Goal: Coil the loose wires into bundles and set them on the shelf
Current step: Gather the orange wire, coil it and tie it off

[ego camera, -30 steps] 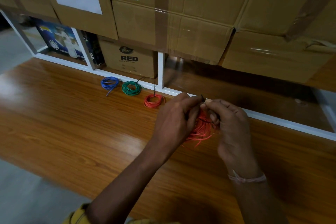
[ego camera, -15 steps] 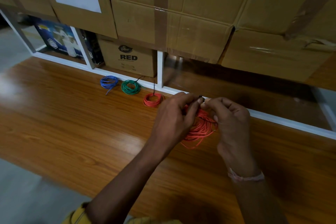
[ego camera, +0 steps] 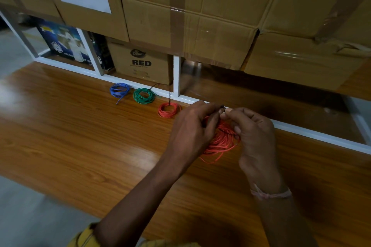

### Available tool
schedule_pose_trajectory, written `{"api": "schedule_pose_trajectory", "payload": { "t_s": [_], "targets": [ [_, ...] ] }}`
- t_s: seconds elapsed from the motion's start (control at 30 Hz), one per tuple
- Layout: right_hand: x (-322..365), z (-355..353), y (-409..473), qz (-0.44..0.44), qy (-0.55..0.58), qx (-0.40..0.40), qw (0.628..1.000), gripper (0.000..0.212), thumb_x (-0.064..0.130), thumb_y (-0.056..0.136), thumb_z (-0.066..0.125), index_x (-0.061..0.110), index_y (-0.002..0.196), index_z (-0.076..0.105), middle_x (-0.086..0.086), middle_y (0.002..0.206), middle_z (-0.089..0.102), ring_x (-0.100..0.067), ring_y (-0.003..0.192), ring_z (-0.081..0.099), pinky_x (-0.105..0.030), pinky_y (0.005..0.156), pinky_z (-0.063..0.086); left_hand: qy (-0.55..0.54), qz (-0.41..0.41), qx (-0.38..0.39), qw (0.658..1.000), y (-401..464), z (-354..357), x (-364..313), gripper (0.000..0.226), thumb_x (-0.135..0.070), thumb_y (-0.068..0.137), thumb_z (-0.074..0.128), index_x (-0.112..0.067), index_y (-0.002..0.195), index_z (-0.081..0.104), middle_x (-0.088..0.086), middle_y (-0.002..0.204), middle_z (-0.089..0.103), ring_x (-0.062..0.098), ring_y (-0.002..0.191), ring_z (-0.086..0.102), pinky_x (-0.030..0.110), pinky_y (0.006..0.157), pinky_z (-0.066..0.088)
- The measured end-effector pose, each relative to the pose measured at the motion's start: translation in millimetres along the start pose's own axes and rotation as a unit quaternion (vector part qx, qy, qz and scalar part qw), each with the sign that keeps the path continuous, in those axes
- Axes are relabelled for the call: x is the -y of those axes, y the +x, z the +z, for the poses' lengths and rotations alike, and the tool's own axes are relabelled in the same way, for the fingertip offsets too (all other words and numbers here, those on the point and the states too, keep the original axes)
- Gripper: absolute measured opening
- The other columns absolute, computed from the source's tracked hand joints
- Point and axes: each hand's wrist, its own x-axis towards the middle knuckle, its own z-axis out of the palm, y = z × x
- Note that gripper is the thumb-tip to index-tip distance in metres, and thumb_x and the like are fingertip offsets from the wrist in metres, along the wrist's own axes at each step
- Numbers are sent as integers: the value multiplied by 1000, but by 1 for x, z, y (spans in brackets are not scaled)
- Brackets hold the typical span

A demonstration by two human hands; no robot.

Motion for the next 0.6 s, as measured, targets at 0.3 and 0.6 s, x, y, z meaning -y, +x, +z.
{"api": "schedule_pose_trajectory", "payload": {
  "t_s": [0.3, 0.6],
  "targets": [
    [0, -4, 0, 14, -9, 20, 1000, 13, 8, 92, 67, 4, 81, 73, 11, 51, 60, 1, 48, 54, -13, 53, 45, 47, 36, 11, 998, 0, -4, -1, 29, -23, 102, 58, -16, 123, 75, 4, 96, 71, 23, 88, 67, 48, 72, 54],
    [7, -2, -2, 23, 34, 44, 998, 13, 2, 94, 61, -3, 85, 70, 10, 51, 60, 2, 46, 55, -11, 50, 44, 15, 7, 31, 999, -1, -5, 1, 30, -29, 102, 55, -17, 120, 76, 1, 99, 73, 20, 90, 69, 48, 74, 57]
  ]
}}
